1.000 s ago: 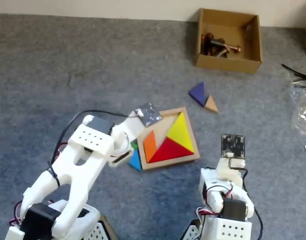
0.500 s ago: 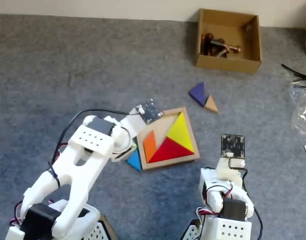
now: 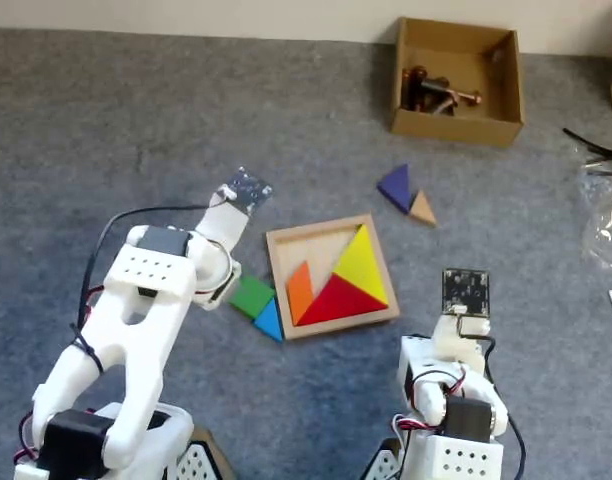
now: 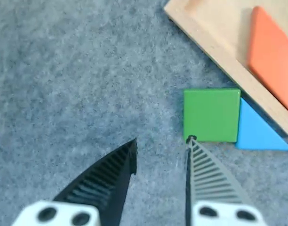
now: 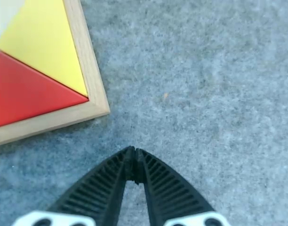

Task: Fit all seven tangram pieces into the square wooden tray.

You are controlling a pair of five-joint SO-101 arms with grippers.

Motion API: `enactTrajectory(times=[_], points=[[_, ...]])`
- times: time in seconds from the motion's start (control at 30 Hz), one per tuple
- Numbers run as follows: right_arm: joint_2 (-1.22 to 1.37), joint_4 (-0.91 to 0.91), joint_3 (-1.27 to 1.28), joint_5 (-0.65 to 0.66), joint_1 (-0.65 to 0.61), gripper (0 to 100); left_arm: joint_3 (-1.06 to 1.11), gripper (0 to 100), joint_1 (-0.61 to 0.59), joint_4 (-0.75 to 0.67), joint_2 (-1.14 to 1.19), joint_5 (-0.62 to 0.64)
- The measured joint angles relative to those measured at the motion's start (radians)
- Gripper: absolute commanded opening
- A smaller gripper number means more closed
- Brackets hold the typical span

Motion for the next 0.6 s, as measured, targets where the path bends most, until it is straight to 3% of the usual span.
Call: enactTrajectory(times=[0.6], points=[[0.0,0.0,0.0,0.0,0.0,0.5,-0.163,19,0.0,0.066,0.0,0.0]])
